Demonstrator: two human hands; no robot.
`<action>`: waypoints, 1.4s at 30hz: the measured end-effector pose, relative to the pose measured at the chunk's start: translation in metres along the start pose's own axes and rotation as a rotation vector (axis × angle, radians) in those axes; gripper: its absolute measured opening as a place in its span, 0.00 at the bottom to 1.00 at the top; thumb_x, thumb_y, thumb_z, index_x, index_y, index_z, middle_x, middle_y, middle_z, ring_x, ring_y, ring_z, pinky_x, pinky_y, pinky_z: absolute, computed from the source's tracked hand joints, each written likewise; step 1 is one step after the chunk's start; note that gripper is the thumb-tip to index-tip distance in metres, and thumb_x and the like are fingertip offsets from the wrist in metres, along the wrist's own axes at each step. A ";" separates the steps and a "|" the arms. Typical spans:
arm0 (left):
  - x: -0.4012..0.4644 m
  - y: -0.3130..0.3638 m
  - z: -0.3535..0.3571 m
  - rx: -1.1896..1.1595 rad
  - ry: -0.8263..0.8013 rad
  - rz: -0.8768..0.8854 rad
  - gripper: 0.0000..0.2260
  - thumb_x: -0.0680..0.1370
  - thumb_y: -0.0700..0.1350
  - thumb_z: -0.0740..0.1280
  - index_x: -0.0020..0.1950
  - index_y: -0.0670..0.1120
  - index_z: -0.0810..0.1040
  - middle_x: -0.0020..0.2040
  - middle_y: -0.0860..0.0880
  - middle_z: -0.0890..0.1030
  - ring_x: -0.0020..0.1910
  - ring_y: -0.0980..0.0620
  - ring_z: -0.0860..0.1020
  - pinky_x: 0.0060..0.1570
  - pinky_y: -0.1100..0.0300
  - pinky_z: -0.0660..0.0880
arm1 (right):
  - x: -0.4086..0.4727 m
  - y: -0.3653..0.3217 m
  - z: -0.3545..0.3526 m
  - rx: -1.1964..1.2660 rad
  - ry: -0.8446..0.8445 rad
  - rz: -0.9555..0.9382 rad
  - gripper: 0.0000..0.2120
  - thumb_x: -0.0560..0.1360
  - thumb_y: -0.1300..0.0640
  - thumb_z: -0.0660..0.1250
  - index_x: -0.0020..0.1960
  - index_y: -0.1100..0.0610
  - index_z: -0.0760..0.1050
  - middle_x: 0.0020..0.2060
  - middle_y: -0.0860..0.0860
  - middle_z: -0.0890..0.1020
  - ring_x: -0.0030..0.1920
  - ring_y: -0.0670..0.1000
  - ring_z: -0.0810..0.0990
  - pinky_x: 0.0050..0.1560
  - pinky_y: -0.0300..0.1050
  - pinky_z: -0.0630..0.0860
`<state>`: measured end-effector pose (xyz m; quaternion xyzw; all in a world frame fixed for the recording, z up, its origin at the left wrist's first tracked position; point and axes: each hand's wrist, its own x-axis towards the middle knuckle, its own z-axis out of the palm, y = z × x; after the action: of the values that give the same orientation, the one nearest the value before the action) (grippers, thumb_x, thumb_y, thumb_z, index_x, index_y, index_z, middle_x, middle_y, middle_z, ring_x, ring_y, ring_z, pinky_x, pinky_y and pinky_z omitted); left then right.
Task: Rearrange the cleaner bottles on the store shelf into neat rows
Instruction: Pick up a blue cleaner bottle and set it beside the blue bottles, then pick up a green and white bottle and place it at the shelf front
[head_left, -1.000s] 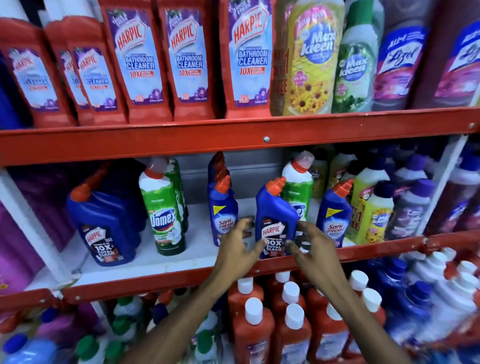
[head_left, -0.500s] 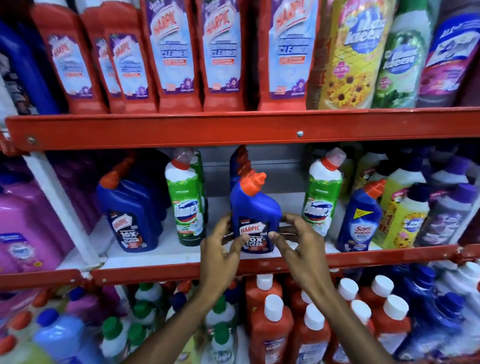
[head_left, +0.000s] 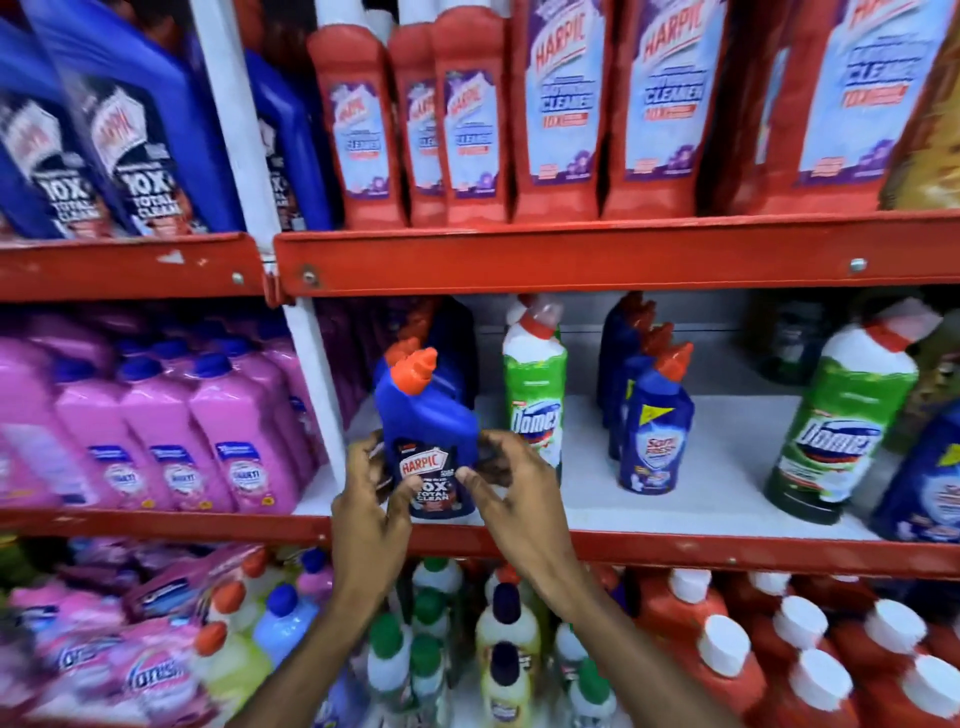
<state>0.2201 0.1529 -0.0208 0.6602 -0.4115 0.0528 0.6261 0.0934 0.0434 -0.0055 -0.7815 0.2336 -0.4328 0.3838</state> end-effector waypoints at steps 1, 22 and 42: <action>0.002 -0.009 -0.005 0.007 -0.013 -0.010 0.25 0.79 0.41 0.71 0.63 0.69 0.67 0.58 0.55 0.85 0.55 0.61 0.85 0.55 0.56 0.81 | 0.002 0.001 0.009 -0.022 0.002 0.004 0.17 0.75 0.52 0.72 0.62 0.52 0.77 0.55 0.49 0.85 0.52 0.47 0.84 0.56 0.47 0.81; -0.028 0.013 0.025 0.431 0.037 0.517 0.28 0.77 0.44 0.67 0.77 0.42 0.67 0.80 0.41 0.67 0.81 0.41 0.64 0.76 0.38 0.65 | -0.033 0.021 -0.048 -0.643 0.201 -0.289 0.32 0.73 0.65 0.68 0.76 0.58 0.66 0.76 0.58 0.69 0.76 0.59 0.68 0.73 0.58 0.71; -0.062 0.108 0.277 0.280 -0.599 0.504 0.30 0.80 0.48 0.60 0.82 0.44 0.57 0.83 0.45 0.61 0.83 0.49 0.57 0.81 0.49 0.59 | -0.065 0.114 -0.255 -0.504 0.426 0.214 0.32 0.79 0.63 0.63 0.81 0.61 0.55 0.81 0.56 0.59 0.80 0.57 0.62 0.75 0.51 0.65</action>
<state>-0.0100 -0.0452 -0.0310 0.6037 -0.7132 0.0655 0.3500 -0.1622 -0.0803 -0.0452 -0.7148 0.4888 -0.4723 0.1647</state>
